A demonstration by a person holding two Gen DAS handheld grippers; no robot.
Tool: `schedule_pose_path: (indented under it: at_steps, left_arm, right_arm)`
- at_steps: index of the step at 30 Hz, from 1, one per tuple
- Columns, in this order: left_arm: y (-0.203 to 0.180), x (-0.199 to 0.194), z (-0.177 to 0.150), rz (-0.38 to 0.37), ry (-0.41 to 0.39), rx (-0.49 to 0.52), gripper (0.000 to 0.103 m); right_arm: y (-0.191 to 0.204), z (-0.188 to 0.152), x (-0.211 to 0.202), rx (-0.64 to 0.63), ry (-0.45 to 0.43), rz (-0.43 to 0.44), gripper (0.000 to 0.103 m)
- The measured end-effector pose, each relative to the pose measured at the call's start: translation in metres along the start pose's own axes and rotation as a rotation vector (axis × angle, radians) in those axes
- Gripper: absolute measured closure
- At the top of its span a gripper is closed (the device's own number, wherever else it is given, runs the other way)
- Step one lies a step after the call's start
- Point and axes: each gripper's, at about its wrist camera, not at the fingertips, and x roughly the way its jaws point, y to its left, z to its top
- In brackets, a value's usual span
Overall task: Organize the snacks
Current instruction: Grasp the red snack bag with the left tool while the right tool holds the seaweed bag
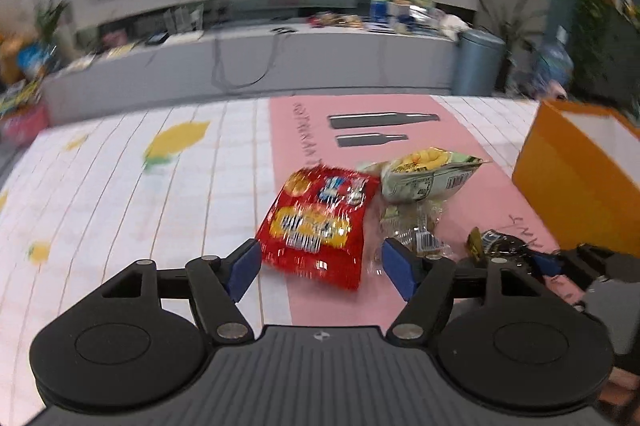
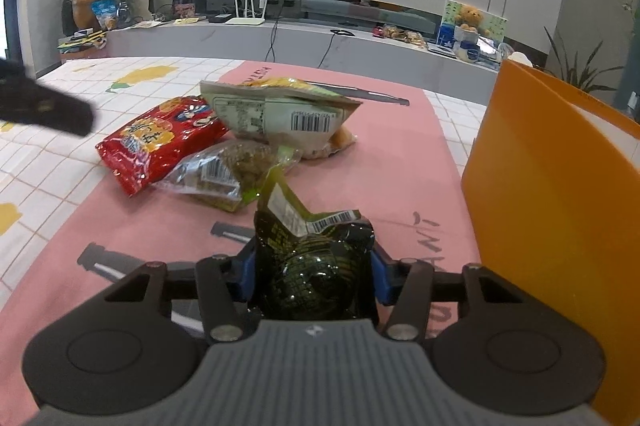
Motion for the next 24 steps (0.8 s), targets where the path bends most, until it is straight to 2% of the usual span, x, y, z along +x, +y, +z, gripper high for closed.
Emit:
schedule_pose_path:
  at_steps: [2,5,8,11,15,17,21,24]
  left_arm:
    - [-0.001,0.013,0.004,-0.003,0.001,0.045,0.018]
    - [-0.003,0.033,0.009,-0.063,0.039,0.112,0.015]
    - [-0.003,0.045,0.013,-0.028,0.018,0.134,0.013]
    - [0.003,0.056,0.021,-0.018,0.034,0.111,0.012]
    - [0.015,0.079,0.023,-0.031,0.134,0.054,0.011]
    - [0.020,0.088,0.022,-0.034,0.174,0.016,0.005]
    - [0.031,0.103,0.020,-0.065,0.209,-0.085,0.004]
    - [0.026,0.106,0.017,-0.064,0.179,-0.071,0.001]
  right_arm:
    - [0.000,0.000,0.000,-0.001,-0.007,-0.001,0.051]
    - [0.000,0.000,0.001,-0.003,-0.013,0.001,0.050]
    - [0.001,-0.001,0.001,-0.005,-0.016,0.002,0.050]
    - [0.001,-0.001,0.001,-0.004,-0.016,0.003,0.050]
    - [0.000,-0.001,0.001,-0.003,-0.016,0.003,0.050]
    - [0.000,-0.001,0.001,-0.002,-0.016,0.004,0.050]
    - [0.001,-0.001,0.000,-0.003,-0.016,0.003,0.049]
    - [0.000,0.000,0.001,-0.002,-0.015,0.004,0.049]
